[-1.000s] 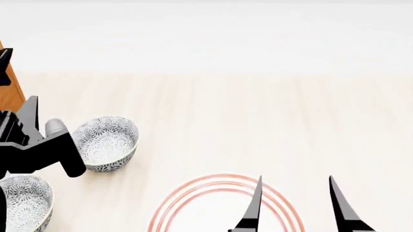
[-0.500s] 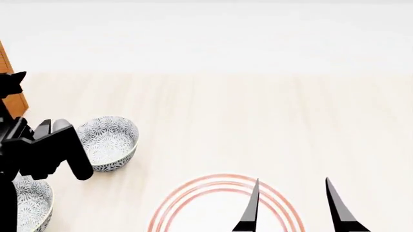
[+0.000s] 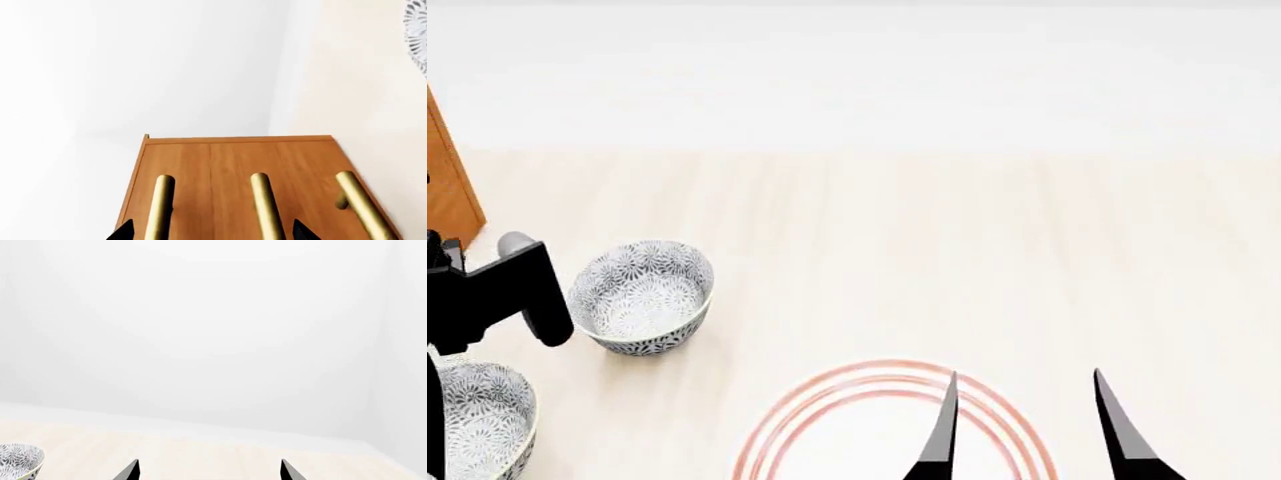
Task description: Open the top drawer of the cabinet.
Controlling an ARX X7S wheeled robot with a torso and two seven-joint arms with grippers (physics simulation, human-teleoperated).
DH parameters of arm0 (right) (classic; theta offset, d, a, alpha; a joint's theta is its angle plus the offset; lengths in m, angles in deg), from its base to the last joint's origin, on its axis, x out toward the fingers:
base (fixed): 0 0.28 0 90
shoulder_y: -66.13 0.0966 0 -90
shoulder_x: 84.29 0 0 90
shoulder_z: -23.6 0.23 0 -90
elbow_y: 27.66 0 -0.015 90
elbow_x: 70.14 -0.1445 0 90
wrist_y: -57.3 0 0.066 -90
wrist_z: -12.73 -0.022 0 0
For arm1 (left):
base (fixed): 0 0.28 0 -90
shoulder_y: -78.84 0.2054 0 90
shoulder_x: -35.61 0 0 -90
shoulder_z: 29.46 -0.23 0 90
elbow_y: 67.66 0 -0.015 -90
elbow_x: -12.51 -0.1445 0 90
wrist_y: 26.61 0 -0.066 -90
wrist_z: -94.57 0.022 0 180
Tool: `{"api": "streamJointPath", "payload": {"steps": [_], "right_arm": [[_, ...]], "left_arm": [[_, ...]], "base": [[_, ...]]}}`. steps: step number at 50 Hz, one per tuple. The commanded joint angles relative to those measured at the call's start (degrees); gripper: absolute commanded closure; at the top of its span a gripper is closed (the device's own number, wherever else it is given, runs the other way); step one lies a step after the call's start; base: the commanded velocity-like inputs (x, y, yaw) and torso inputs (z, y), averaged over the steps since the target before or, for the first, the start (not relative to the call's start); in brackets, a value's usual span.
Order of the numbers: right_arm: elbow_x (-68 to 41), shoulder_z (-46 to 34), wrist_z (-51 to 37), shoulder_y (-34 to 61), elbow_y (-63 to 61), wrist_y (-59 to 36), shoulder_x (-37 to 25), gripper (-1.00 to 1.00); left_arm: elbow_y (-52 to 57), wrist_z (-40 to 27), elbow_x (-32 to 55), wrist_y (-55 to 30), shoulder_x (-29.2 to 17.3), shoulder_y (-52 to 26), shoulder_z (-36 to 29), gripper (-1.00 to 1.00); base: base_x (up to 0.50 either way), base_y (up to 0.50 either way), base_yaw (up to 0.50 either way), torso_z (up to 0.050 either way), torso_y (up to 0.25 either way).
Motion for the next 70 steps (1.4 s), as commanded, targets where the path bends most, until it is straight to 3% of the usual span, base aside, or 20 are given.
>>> {"api": "streamJointPath", "payload": {"steps": [1,52,61,70], "right_arm": [[0.10,-0.52,-0.23,0.03,0.28,0.21,-0.35,-1.00],[1.05,-2.58,-1.26,0.33,1.04,0.90,-1.80,-1.00],[1.15,-2.97,-1.41,0.30,1.17,1.16,-1.97,-1.00],[1.19,-3.29,-1.56,0.36,1.25,1.17,-2.15,-1.00]], "left_arm": [[-3.31,-3.53,-1.64,-1.16,-0.63,-2.15,-0.14,-1.00],[-18.60,-10.16,-3.31,-4.46,-1.73,-9.39,0.26,-1.00],[-24.11,-15.55,-6.31,-8.55,-2.21,-12.68,-0.13,-1.00],[-24.13,-15.87,-5.43,-7.80,-2.39,-12.81,0.27,-1.00]], "base": [[0.00,0.00,0.00,0.000,0.000],[0.00,0.00,0.00,0.000,0.000],[0.00,0.00,0.00,0.000,0.000],[0.00,0.00,0.00,0.000,0.000]]}}
